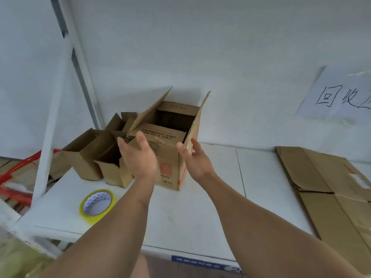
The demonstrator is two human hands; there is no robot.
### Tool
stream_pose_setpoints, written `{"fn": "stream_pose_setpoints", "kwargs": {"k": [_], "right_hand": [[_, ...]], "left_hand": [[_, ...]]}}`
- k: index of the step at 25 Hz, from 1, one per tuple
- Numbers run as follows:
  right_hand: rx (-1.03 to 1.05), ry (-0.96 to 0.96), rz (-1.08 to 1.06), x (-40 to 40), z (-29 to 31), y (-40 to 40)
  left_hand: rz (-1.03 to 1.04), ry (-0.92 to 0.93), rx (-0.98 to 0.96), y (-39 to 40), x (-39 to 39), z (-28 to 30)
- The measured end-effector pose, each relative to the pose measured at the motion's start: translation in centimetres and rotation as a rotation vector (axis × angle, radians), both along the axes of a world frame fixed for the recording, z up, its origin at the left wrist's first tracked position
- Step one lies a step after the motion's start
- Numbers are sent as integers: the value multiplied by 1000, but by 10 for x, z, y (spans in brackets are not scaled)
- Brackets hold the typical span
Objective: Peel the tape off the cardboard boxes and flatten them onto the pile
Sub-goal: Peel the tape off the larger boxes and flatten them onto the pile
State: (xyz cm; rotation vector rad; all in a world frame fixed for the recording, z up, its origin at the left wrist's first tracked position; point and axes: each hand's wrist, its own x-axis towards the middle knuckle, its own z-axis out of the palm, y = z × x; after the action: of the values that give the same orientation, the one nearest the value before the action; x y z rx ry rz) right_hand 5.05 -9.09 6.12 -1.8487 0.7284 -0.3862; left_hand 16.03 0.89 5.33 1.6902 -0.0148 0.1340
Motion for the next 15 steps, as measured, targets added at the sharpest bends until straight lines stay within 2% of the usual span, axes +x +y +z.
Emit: {"fn": "stream_pose_setpoints", "kwargs": {"k": [3, 5, 10, 13, 15], "right_hand": [[128, -42, -15, 6, 5, 2], [147, -56, -49, 4, 6, 0], [167, -74, -122, -4, 7, -10], [169, -85, -209, -14, 10, -15], [91, -62, -334, -25, 8, -19]], "left_hand": [[-49, 88, 13, -1, 2, 10], [-65, 84, 34, 0, -1, 10], [-114, 153, -122, 2, 1, 10], [-210, 118, -104, -6, -18, 13], [-261, 54, -120, -16, -39, 15]]}}
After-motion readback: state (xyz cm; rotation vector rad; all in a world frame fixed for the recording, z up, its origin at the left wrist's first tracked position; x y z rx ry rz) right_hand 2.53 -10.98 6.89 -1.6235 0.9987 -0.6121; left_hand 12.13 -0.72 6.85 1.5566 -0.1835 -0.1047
